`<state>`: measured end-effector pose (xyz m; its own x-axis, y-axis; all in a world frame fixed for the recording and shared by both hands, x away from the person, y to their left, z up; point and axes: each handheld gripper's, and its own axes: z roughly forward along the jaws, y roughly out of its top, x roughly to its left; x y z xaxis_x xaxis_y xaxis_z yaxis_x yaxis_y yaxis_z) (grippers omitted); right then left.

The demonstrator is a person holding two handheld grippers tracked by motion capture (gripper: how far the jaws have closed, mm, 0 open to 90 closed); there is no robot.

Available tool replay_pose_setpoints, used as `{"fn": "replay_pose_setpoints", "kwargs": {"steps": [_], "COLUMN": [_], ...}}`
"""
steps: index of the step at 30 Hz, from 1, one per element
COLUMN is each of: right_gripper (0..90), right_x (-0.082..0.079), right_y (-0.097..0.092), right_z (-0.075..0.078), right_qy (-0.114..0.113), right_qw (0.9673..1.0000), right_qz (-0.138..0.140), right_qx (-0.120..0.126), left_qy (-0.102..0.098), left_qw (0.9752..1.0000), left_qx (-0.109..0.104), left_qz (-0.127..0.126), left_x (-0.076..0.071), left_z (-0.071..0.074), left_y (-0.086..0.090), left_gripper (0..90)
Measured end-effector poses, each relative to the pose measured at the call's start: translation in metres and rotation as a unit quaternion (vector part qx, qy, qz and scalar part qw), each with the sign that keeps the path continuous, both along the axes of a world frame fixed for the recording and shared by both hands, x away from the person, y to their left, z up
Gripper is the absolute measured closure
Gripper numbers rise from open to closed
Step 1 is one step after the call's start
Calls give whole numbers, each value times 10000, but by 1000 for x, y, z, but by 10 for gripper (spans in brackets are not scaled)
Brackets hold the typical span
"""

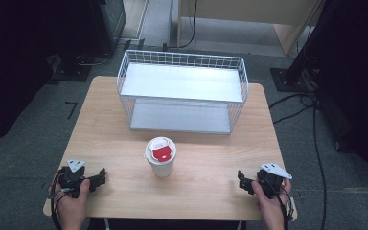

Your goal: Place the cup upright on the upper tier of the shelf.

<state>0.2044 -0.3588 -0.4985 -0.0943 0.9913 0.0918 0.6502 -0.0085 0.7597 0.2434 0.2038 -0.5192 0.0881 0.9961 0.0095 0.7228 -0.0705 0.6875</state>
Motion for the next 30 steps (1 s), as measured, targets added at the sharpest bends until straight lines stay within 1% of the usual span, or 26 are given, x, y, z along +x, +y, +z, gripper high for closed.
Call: {"fn": "replay_pose_setpoints", "kwargs": {"steps": [3,6,7,8,9,12,13,14,17,20,21,25,27,29,30], "right_gripper": [2,2,2,2,2,2,2,2,2,3,2,2,3,2,3], "right_x": [2,3,4,4,5,6,6,7,8,9,9,10,11,11,11], "right_y": [13,24,34,34,41,51,51,57,66,72,79,86,95,97,100], "right_z": [5,8,11,11,14,18,18,21,24,25,26,27,28,29,29], "right_qy": [-91,-136,-177,-177,-218,-285,-285,-311,-353,-379,-399,-417,-440,-444,-450], "right_qw": [9999,9996,9992,9992,9988,9983,9983,9978,9971,9966,9957,9949,9940,9938,9932], "right_qz": [139,227,336,336,425,513,513,584,673,731,830,918,1004,1019,1068], "right_qx": [21,-71,-100,-100,-74,-63,-63,-50,17,40,24,32,41,59,50], "left_qy": [5,15,11,7,2,2,2,3,2,4,2,1,2,8,8], "left_qw": [10000,10000,10000,10000,10000,10000,10000,10000,10000,10000,10000,10000,10000,10000,10000], "left_qx": [1,0,3,3,0,-3,-4,-2,-5,-6,-5,-11,-8,3,4], "left_qz": [-7,2,-9,-8,-7,-6,-7,-7,-14,-21,-27,-32,-42,-58,-62], "left_x": [0,0,0,0,0,0,0,0,0,0,0,0,0,0,0], "left_z": [0,0,0,0,0,0,0,0,0,0,0,0,0,0,0], "left_y": [0,-1,-2,-2,-2,-2,-2,-2,-3,-3,-3,-3,-3,-3,-3], "left_gripper": [0,0,0,0,0,0,0,0,0,0,0,0,0,0,0]}}
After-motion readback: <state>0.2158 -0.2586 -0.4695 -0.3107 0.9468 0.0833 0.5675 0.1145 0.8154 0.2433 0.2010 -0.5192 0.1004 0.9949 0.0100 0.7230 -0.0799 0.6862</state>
